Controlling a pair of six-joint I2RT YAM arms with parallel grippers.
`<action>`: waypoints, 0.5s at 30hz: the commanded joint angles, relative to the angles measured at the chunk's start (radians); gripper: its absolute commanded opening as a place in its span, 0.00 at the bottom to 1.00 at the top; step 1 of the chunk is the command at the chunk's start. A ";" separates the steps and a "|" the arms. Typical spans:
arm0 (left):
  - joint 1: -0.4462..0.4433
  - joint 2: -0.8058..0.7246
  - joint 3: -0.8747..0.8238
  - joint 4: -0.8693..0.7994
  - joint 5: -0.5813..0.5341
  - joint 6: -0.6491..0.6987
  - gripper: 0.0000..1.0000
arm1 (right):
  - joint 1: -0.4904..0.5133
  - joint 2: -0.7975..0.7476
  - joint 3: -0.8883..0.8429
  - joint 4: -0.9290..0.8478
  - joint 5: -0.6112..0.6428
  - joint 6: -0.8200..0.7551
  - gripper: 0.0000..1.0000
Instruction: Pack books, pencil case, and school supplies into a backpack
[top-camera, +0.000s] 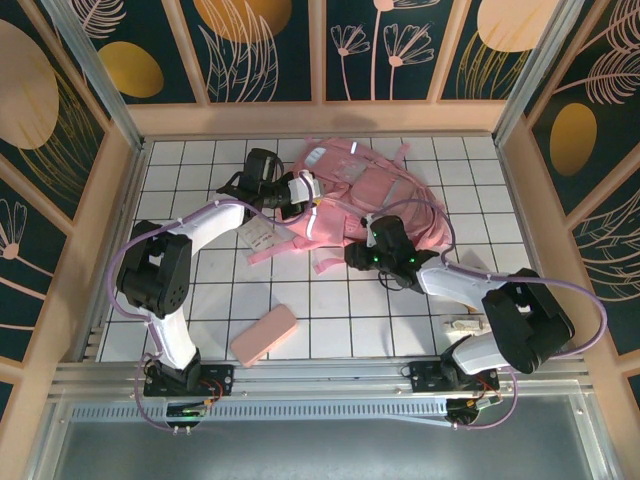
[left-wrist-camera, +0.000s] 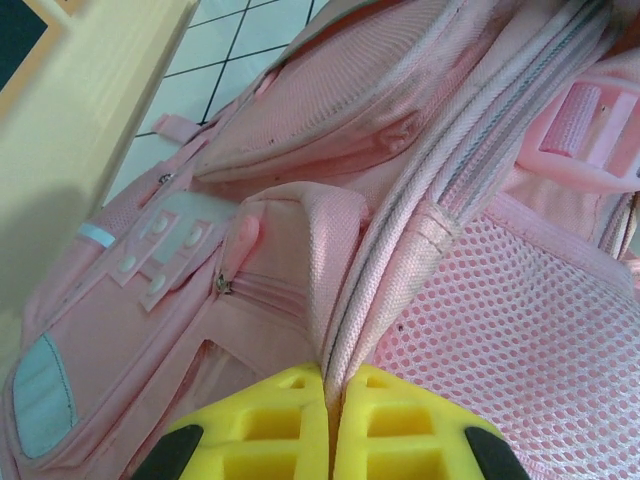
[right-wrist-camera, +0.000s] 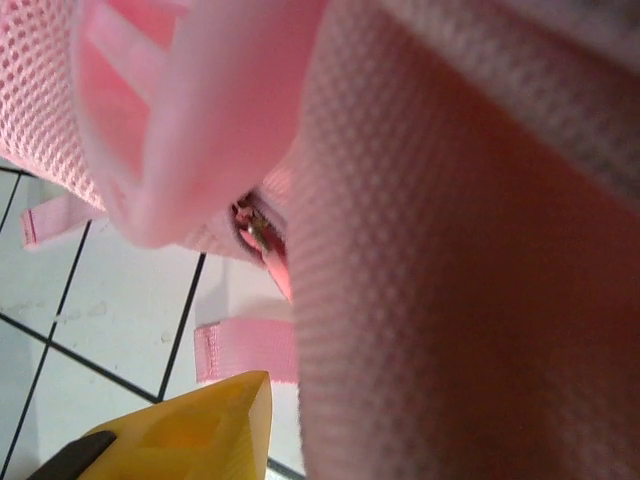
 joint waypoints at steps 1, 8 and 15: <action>-0.005 -0.039 -0.015 0.073 0.087 -0.037 0.00 | 0.007 -0.013 -0.032 0.133 0.067 0.019 0.28; -0.021 -0.040 -0.005 0.018 0.063 -0.039 0.00 | 0.061 -0.014 -0.155 0.422 0.018 -0.116 0.12; -0.027 -0.063 -0.031 0.006 0.036 -0.074 0.00 | 0.141 -0.061 -0.416 0.883 0.042 -0.407 0.45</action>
